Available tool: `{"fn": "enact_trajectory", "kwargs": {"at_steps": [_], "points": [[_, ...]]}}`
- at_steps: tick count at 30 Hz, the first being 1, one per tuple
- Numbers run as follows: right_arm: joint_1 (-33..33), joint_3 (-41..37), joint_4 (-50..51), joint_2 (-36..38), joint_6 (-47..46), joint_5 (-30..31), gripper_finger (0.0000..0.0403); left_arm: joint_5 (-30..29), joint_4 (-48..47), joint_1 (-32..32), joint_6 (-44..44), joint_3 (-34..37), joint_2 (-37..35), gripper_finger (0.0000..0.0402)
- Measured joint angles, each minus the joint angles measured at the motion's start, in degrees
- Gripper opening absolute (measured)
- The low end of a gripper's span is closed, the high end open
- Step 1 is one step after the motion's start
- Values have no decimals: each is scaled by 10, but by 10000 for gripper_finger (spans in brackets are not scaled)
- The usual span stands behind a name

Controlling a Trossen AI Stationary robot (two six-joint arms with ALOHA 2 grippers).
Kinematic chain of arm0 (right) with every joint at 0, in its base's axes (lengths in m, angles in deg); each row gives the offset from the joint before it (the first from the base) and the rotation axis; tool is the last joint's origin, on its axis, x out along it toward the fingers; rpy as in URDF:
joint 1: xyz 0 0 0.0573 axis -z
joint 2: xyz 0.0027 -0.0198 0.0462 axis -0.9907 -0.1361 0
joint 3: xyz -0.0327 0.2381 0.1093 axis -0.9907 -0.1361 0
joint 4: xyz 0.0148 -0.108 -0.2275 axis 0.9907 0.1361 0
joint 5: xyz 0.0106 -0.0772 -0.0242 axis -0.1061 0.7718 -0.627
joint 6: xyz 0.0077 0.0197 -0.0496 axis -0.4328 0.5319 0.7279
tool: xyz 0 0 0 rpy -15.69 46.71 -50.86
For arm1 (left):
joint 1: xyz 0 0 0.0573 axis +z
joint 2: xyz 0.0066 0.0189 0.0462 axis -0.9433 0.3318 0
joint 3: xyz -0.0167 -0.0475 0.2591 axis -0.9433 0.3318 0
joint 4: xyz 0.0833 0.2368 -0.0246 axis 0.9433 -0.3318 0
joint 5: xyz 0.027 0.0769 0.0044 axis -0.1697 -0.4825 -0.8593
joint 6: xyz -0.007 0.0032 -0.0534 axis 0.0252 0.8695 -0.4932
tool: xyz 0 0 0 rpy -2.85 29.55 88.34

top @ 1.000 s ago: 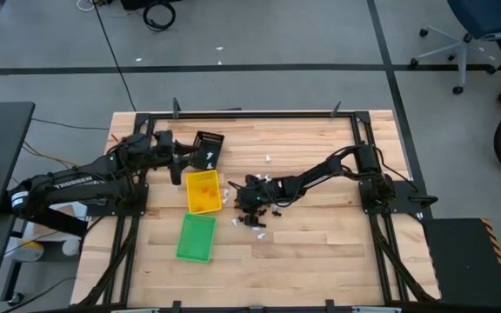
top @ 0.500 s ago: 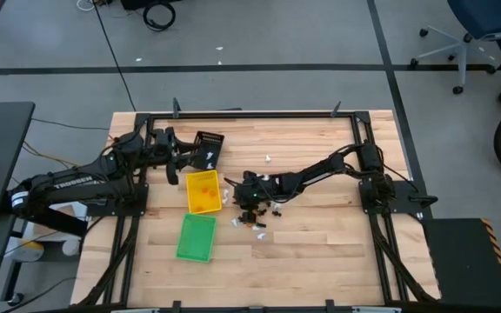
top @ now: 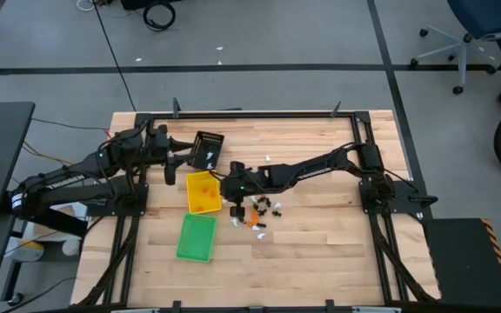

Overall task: Sort Halloween decoration
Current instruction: Put the orange pumpkin toy into the yellow basket

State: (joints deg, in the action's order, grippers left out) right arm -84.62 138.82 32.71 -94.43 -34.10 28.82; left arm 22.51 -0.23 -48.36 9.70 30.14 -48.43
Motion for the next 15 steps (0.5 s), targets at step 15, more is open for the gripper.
{"fn": "enact_trajectory", "kwargs": {"at_steps": [15], "points": [[8, -116, -64, 1, -79, -33, 149, 0, -24, 0, -3, 0, 0, 142]]}}
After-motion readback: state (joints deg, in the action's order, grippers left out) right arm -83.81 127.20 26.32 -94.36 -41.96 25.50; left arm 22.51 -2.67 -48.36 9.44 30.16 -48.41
